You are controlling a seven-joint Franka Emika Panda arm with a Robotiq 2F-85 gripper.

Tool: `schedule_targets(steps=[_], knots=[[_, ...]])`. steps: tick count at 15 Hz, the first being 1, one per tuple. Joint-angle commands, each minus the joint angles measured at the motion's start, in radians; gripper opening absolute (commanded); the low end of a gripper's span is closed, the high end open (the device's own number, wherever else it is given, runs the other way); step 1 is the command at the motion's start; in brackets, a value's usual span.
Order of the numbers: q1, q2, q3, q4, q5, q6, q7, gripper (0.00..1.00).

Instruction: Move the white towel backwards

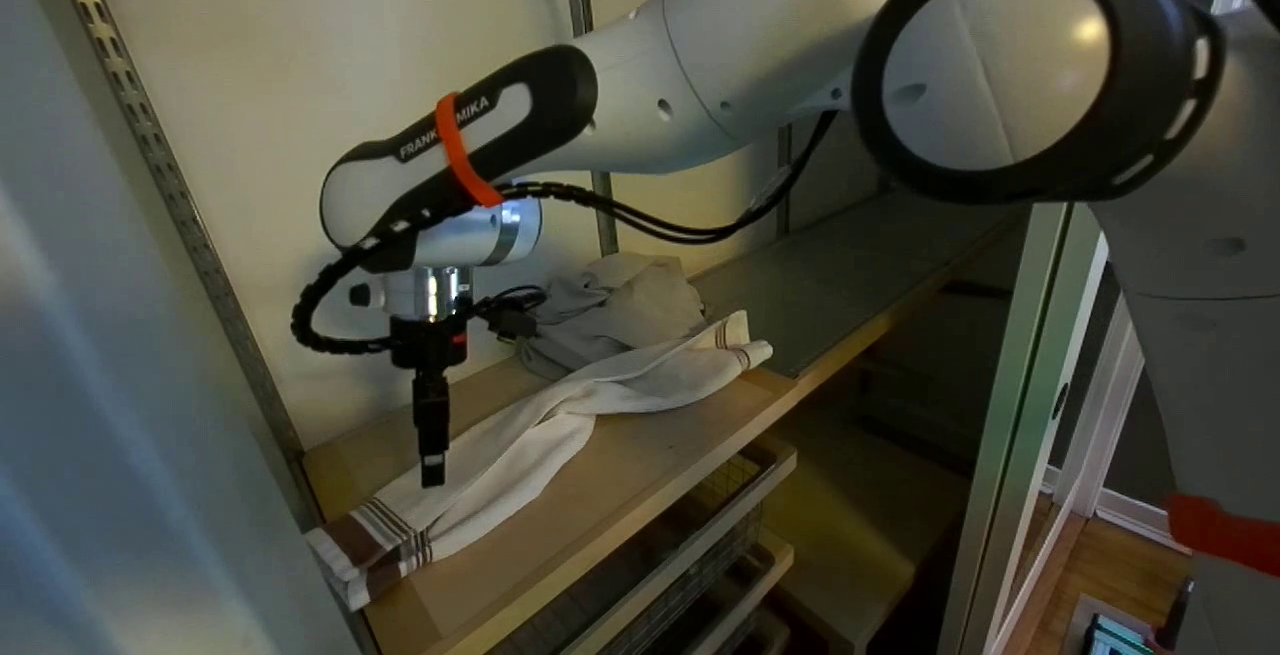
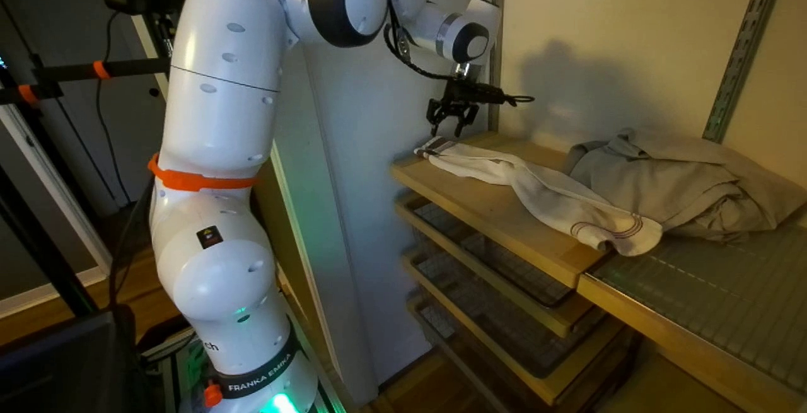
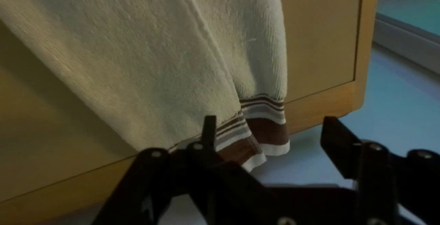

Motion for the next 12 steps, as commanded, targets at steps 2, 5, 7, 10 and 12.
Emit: schedule_targets(steps=[2,5,7,10,12], knots=[[0.007,-0.198,-0.072,-0.153,-0.024,0.021,0.199,1.0],[-0.003,-0.313,-0.118,-0.24,-0.056,0.029,0.304,1.0],[-0.01,-0.384,-0.149,-0.296,-0.095,0.024,0.377,1.0],[-0.02,-0.483,-0.189,-0.376,-0.181,0.029,0.491,1.0],[-0.025,-0.529,-0.207,-0.418,-0.246,0.031,0.582,1.0]])
